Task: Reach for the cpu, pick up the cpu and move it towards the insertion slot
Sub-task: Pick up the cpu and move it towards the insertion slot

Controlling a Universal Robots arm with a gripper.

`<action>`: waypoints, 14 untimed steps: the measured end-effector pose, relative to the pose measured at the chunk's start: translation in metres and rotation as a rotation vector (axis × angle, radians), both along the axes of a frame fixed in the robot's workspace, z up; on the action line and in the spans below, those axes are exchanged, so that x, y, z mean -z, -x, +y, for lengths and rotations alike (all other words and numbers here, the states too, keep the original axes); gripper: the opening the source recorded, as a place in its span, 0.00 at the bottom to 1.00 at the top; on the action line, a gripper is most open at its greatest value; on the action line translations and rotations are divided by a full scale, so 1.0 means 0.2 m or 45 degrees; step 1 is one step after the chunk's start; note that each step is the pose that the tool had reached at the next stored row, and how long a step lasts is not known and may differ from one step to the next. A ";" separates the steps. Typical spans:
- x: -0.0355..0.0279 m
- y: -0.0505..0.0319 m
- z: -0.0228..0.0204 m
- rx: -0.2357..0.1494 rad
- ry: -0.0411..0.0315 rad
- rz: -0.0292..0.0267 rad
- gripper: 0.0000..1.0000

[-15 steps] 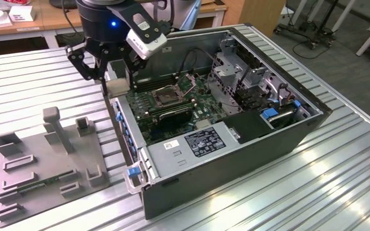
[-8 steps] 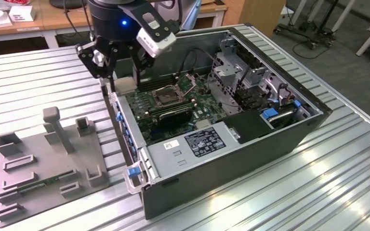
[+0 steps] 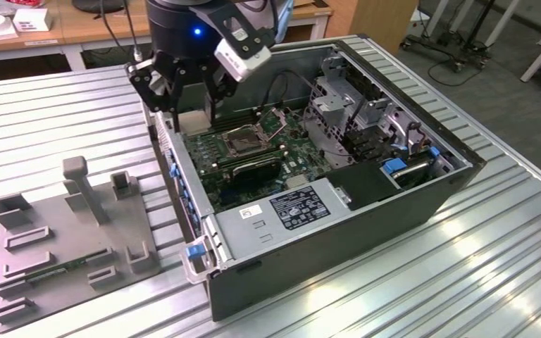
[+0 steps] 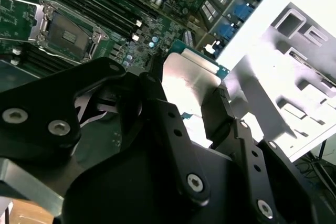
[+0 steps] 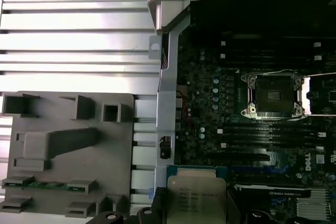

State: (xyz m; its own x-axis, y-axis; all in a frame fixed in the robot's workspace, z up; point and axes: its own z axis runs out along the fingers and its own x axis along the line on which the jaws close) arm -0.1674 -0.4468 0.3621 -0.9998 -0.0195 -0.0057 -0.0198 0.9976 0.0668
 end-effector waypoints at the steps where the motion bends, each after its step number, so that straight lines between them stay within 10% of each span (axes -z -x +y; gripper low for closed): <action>1: 0.000 -0.007 0.000 0.000 0.0001 0.0001 0.54; 14: 0.000 -0.039 0.000 0.000 0.0001 0.0001 0.54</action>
